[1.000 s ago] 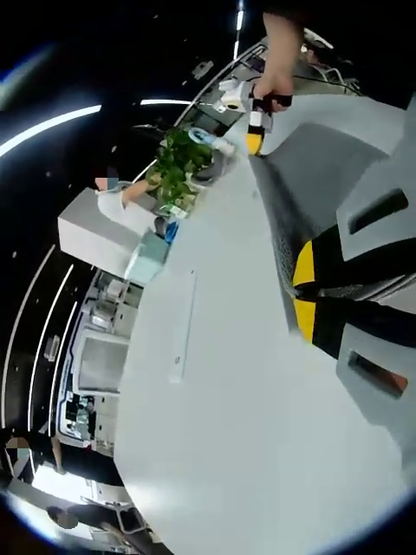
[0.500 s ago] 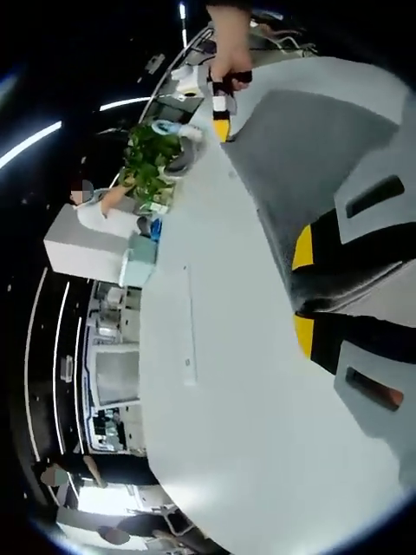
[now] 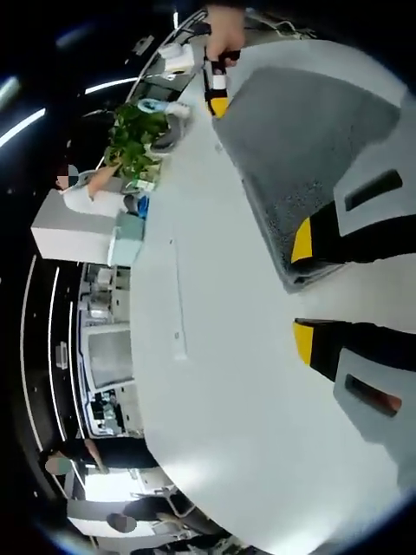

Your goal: Fold the towel on the table until its edges align and the towel forms a compact rectangular stack.

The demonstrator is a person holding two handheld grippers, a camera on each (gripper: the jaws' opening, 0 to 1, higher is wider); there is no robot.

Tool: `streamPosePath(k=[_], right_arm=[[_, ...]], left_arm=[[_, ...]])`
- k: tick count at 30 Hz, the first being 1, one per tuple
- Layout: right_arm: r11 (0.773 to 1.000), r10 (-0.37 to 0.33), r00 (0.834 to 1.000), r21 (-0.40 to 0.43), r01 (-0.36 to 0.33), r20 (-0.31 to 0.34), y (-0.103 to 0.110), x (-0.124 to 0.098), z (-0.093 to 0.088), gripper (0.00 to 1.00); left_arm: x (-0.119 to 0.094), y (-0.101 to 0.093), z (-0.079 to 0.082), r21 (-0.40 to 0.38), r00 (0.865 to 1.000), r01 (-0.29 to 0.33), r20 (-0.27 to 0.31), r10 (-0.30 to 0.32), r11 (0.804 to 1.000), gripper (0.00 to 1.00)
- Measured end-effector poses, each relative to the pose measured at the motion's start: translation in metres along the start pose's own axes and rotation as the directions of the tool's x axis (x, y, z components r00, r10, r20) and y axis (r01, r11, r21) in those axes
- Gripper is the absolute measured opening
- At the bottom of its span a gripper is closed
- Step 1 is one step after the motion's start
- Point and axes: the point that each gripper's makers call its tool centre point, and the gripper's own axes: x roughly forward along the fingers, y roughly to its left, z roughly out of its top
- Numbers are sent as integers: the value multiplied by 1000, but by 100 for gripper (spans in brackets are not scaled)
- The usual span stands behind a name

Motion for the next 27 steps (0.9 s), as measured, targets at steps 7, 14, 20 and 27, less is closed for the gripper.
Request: streamPosePath(k=[7,14,20,27], right_arm=[[993,-73,997,-90,71,-26,-10,0,-2,31],[990,-67,997,-127,63,-29,-12,0,-2,32],[974,-29,999,-224,21,-32,-3,3,0,25],[944,0,999,-329,-16,-47,9,4,-1,12]], left_arm=[[-1,4,1,86,999,-49,8,48,995,31],[-1,-3,2,207,998,-64,26,60,976,25],[2,-13,1,267,1000,-4,-10,7,964,13],[2,-16,1,373,999,43,-43,-29,927,10]])
